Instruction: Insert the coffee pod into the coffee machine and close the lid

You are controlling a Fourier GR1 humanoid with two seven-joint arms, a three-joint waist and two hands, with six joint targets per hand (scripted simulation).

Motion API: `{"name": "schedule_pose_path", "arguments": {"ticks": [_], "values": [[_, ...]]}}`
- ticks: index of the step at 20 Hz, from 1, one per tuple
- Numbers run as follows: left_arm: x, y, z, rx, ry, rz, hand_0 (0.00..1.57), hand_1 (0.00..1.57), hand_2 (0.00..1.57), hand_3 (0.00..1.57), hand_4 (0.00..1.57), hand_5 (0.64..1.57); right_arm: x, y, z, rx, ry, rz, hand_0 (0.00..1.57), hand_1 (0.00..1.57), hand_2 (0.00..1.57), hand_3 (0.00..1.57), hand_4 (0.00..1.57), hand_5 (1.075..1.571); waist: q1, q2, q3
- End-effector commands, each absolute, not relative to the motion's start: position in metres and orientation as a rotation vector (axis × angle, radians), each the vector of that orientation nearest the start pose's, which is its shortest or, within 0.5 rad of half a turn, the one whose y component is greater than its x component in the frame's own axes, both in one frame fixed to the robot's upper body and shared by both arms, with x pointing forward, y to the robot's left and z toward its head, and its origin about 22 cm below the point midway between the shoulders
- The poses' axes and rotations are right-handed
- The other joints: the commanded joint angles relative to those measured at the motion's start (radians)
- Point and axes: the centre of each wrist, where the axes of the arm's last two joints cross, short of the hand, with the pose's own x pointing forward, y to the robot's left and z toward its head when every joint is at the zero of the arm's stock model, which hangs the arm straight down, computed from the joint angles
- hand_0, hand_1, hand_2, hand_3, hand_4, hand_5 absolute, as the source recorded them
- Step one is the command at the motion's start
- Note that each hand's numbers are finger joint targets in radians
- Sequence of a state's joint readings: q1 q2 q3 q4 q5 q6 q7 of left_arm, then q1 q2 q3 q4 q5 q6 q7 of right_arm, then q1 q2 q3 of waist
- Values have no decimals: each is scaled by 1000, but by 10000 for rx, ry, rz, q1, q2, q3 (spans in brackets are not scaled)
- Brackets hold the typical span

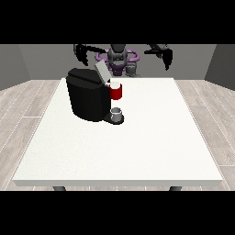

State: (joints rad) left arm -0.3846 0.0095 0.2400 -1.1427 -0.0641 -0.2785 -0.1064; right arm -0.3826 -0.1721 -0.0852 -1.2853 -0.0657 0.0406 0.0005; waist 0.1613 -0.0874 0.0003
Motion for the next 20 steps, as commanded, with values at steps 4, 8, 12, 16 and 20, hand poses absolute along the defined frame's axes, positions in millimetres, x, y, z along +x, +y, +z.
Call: {"name": "schedule_pose_path", "arguments": {"ticks": [4,8,12,16,20], "values": [[315,244,14,-1389,-16318,-1458,0,0,0,0,0,1571,348,-257,40,86,-16480,1447,0,0,0,0,0,1571,-245,602,-2],[310,259,15,-1120,-16650,-1522,0,0,0,0,0,1571,362,-235,52,-48,-16723,1771,0,0,0,0,0,1571,-314,1009,-3],[302,269,19,-754,-16367,-1524,0,0,0,0,0,1571,366,-247,55,101,-16447,2416,0,0,0,0,0,1571,-479,902,-3],[312,277,22,-587,-16998,-983,0,0,0,0,0,1571,368,-200,53,158,-17185,2660,0,0,0,0,0,1571,-637,1484,-4],[304,270,26,-987,-16952,-1268,0,0,0,0,0,1571,380,-211,60,38,-17032,2510,0,0,0,0,40,1571,-395,1380,-3]]}}
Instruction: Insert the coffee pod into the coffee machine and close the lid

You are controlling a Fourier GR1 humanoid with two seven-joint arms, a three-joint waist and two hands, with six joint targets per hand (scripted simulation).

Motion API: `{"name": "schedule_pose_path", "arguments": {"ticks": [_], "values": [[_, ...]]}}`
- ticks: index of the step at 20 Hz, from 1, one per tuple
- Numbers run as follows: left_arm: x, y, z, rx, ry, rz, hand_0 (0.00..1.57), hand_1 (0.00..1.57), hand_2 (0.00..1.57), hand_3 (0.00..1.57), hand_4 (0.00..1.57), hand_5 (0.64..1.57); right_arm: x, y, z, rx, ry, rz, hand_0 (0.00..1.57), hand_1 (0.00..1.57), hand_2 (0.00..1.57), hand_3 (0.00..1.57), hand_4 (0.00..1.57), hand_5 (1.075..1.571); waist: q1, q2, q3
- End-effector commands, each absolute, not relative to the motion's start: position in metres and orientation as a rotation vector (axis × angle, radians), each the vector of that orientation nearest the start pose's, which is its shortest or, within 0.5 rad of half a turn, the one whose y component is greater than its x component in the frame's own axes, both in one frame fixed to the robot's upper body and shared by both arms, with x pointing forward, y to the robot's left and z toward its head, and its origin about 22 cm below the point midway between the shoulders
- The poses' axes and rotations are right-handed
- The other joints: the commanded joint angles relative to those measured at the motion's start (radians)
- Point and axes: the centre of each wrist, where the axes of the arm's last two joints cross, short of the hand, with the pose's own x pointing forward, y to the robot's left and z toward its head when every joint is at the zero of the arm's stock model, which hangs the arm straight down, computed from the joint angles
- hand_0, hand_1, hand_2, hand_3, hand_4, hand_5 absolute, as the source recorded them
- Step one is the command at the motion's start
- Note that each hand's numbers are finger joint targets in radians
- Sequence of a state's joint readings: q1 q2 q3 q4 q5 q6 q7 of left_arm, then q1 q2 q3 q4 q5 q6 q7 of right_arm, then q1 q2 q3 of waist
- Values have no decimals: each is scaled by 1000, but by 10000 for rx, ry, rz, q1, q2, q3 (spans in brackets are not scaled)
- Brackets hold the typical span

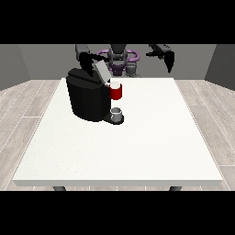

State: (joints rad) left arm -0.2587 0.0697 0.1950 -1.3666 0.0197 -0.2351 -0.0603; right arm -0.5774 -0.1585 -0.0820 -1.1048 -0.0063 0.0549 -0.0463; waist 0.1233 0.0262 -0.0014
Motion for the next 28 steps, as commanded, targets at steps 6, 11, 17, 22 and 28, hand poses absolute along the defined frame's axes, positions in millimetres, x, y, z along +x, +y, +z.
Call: {"name": "schedule_pose_path", "arguments": {"ticks": [6,11,17,22,28], "values": [[295,271,4,-492,-16825,-1354,0,0,0,0,0,1571,389,-199,83,270,-17260,3023,0,0,0,0,0,1571,-144,415,11],[296,282,17,-685,-16707,-1408,0,0,0,0,0,1571,389,-202,67,96,-16978,3079,0,0,0,0,0,1571,121,332,13],[295,279,7,-662,-16720,-1206,0,0,0,0,24,1571,400,-182,89,132,-17189,3583,0,0,0,0,154,1571,192,478,11],[311,268,15,-183,-16775,-1180,0,0,0,0,169,1571,402,-138,112,105,-17768,4437,0,0,0,0,215,1571,-10,482,11],[306,276,19,-547,-17135,-1274,0,0,0,0,167,1571,414,-167,117,-533,-18153,4522,0,0,0,0,110,1571,352,823,13]]}}
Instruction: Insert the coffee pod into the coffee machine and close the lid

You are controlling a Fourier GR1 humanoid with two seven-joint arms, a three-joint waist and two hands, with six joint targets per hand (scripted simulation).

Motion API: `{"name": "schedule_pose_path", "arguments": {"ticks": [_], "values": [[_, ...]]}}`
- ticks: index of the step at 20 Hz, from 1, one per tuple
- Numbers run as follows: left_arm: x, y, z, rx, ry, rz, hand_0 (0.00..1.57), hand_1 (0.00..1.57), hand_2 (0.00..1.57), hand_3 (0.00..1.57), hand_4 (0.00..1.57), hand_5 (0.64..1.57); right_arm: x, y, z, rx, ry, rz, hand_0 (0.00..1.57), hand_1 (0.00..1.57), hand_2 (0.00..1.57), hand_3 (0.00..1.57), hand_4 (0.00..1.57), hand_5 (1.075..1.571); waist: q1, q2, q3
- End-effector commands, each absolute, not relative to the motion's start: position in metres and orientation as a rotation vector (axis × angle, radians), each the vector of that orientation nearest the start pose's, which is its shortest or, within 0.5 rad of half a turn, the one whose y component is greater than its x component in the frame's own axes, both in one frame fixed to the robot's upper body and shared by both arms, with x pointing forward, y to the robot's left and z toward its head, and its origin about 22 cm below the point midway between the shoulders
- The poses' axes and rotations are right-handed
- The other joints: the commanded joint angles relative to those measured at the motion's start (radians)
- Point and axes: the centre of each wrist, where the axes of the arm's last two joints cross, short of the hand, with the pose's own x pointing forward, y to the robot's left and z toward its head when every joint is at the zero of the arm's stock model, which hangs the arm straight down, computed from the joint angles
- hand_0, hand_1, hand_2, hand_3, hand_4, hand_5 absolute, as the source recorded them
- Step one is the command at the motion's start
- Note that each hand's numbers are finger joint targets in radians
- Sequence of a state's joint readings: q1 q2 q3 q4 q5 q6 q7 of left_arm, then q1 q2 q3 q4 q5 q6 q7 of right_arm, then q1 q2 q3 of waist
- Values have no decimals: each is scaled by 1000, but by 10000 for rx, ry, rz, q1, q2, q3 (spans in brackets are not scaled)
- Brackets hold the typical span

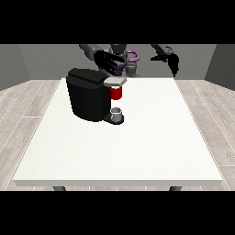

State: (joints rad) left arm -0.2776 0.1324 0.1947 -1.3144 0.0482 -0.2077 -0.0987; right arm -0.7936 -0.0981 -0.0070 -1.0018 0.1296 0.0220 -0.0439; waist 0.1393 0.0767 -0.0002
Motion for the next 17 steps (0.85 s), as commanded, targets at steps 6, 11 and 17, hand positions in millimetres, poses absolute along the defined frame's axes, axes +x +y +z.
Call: {"name": "schedule_pose_path", "arguments": {"ticks": [6,11,17], "values": [[315,276,32,-732,-17412,-1561,0,0,0,0,196,1571,410,-133,126,246,-18714,4710,0,0,0,0,30,1571,-19,-42,1],[294,268,-5,-567,-16740,-1032,0,0,0,0,145,1571,377,-119,80,2688,-18050,4769,0,0,0,0,352,1571,-630,-1165,2],[271,284,-26,-459,-16076,-488,0,0,0,0,192,1571,320,-147,-3,2665,-16600,2536,0,0,0,0,157,1571,-1192,-2136,4]]}}
